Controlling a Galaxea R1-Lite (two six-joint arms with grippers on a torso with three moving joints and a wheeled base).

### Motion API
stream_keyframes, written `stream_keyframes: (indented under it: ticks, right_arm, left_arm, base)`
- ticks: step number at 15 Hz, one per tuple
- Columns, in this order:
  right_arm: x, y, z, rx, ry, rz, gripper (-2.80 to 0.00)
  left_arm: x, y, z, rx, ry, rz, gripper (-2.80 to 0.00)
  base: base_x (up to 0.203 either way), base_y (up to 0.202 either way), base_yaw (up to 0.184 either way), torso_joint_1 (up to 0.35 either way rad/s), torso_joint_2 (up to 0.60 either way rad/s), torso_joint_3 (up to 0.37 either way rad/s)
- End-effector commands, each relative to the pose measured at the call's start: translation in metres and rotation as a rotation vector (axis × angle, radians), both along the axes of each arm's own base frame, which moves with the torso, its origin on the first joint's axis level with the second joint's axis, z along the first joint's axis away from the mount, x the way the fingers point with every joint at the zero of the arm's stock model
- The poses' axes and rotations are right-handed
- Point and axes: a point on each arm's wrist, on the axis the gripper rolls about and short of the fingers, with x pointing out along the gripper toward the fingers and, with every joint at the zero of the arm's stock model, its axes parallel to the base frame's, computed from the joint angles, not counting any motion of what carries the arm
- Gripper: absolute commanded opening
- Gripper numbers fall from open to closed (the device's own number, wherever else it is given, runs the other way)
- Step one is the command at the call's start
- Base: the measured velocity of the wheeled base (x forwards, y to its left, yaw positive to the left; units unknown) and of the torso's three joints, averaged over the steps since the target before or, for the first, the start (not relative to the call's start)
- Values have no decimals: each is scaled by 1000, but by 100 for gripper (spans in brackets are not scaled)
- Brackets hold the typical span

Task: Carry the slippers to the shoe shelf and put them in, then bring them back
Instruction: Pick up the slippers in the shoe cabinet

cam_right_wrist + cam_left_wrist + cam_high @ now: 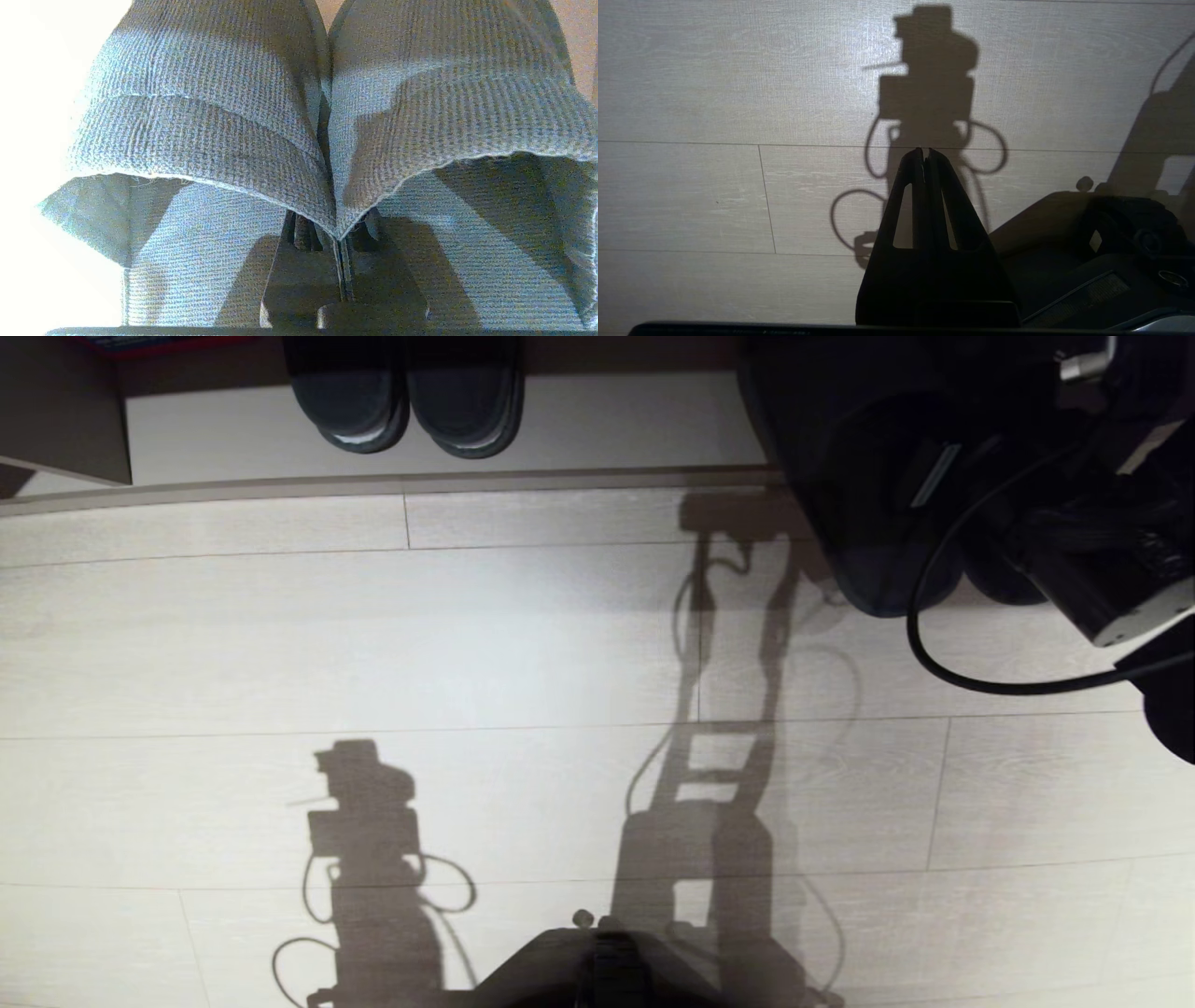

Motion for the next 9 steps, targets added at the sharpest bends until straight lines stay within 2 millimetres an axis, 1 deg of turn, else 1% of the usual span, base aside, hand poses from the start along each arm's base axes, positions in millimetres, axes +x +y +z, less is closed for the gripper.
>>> stream_keyframes:
  ticks: [1, 3, 5, 7, 9]
  right_arm:
    - [-40, -7, 10, 14, -41, 22, -280]
    - [-64, -9, 1, 9, -20, 47, -280]
    - [-86, -15, -14, -2, 17, 57, -280]
    - [-108, -23, -35, -15, 62, 61, -280]
    - [-135, -35, -45, -10, 58, 61, -280]
  left_arm:
    - [0, 0, 0, 0, 0, 1, -280]
    - [0, 0, 0, 1, 0, 1, -280]
    - [0, 0, 0, 1, 0, 1, -280]
    - [0, 0, 0, 1, 0, 1, -280]
    - [0, 0, 0, 1, 0, 1, -280]
  base:
    - [0, 0, 0, 0, 0, 0]
    - [0, 0, 0, 0, 0, 0]
    - [0, 0, 0, 0, 0, 0]
    - [0, 0, 0, 0, 0, 0]
    - [0, 0, 0, 0, 0, 0]
